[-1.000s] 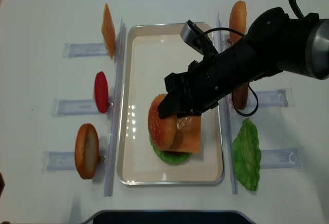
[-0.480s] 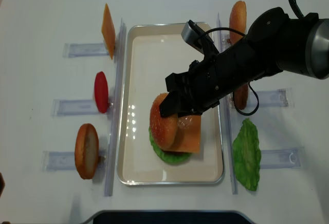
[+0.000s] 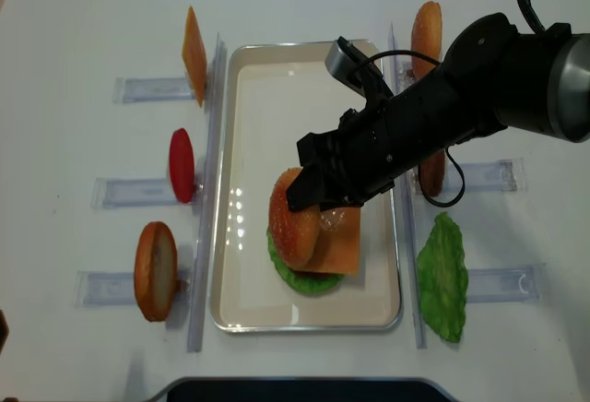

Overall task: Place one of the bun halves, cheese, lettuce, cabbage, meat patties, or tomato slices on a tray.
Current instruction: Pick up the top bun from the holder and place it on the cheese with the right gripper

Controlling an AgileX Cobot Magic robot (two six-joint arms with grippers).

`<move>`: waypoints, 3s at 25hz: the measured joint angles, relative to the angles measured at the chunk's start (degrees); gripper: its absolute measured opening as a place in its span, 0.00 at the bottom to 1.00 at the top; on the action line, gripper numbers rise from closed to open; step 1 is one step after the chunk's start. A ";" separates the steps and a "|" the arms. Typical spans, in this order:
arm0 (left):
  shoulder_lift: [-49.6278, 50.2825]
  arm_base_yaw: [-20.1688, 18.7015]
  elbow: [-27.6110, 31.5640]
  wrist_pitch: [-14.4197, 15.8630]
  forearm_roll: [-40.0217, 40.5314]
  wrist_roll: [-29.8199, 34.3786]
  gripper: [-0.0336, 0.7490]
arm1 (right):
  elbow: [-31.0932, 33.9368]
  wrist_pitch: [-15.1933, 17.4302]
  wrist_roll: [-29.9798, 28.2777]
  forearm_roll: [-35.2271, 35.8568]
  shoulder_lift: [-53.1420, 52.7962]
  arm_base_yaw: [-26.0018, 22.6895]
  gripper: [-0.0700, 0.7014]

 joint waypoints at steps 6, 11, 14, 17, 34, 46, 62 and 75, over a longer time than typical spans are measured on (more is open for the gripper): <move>0.00 0.00 0.00 0.00 0.00 0.00 0.04 | 0.00 0.00 0.00 -0.54 0.00 0.00 0.42; 0.00 0.00 0.00 0.00 0.00 0.00 0.04 | 0.00 0.00 -0.04 -0.61 0.00 0.00 0.42; 0.00 0.00 0.00 0.00 0.00 0.00 0.04 | 0.00 0.00 -0.04 -0.66 0.00 0.00 0.42; 0.00 0.00 0.00 0.00 0.00 0.00 0.04 | 0.00 0.00 -0.04 -0.66 0.00 0.00 0.42; 0.00 0.00 0.00 0.00 0.00 0.00 0.04 | 0.00 0.00 -0.04 -0.79 0.00 0.00 0.47; 0.00 0.00 0.00 0.00 0.00 0.00 0.04 | -0.06 -0.11 -0.04 -0.92 0.00 0.00 0.50; 0.00 0.00 0.00 0.00 0.00 0.00 0.04 | -0.06 -2.83 4.96 -7.66 0.00 0.00 0.68; 0.00 0.00 0.00 0.00 0.00 0.00 0.04 | -3.25 -2.52 12.50 -15.89 0.00 0.00 0.71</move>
